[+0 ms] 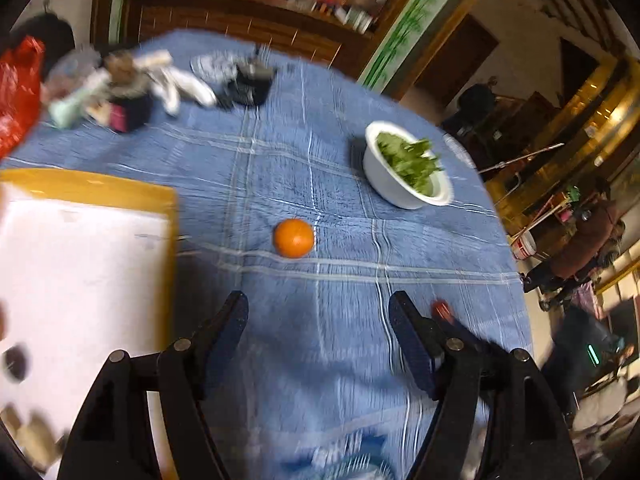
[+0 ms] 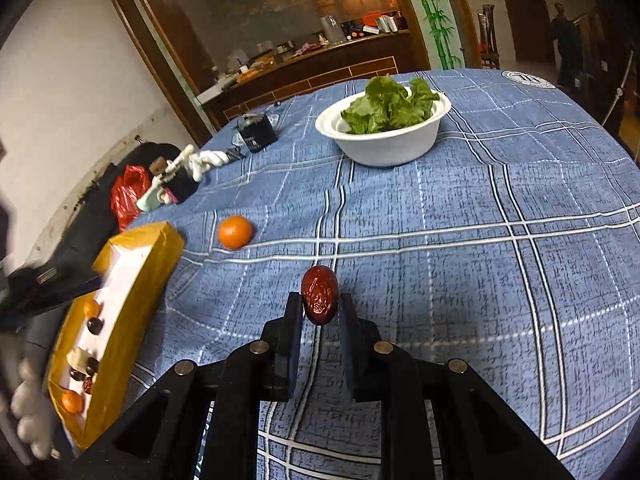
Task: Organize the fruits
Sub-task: 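Grasp a red date with the right gripper while the left grasps the mandarin, then carry the mandarin and red date into the tray and open both grippers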
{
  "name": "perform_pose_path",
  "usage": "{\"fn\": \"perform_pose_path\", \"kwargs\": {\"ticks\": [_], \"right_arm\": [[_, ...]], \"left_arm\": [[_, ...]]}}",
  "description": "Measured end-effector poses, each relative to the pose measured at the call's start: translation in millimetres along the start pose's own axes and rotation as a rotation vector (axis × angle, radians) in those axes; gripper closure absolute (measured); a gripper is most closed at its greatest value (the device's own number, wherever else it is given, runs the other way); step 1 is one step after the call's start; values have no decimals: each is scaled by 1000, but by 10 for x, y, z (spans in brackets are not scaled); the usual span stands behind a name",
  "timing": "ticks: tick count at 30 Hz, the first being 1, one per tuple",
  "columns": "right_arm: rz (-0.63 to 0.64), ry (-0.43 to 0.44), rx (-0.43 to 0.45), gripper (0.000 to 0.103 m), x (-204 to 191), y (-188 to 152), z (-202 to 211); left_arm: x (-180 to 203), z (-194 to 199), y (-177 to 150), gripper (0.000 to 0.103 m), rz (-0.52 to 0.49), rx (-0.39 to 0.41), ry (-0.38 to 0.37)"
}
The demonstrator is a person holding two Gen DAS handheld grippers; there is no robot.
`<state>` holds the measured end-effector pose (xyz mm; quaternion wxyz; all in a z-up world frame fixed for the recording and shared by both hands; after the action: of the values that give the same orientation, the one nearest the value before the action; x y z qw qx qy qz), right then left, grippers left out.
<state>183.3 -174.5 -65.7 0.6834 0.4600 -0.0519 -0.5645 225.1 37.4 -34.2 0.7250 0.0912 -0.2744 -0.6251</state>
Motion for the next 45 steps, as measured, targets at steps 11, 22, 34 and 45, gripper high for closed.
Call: {"fn": "perform_pose_path", "kwargs": {"ticks": [11, 22, 34, 45], "right_arm": [[-22, 45, -17, 83, 7, 20, -11], [-27, 49, -7, 83, 24, 11, 6], [-4, 43, 10, 84, -35, -71, 10], [-18, 17, 28, 84, -267, -449, 318]], "left_arm": [[146, -825, 208, 42, -80, -12, 235], [105, -249, 50, 71, -95, 68, 195], [-116, 882, -685, 71, -7, 263, 134], [-174, 1393, -1050, 70, -67, 390, 170]]}}
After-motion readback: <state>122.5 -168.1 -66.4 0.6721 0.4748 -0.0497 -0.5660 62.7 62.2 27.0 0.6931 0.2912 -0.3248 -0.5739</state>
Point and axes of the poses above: each gripper's, at about its wrist camera, not at the fingertips, and z roughly against the way its jaws point, x to its right, y to its top, the point moved 4 cm from there along -z, roughly the way its jaws point, and after that the axes turned 8 degrees about y, right-handed, at the moved point
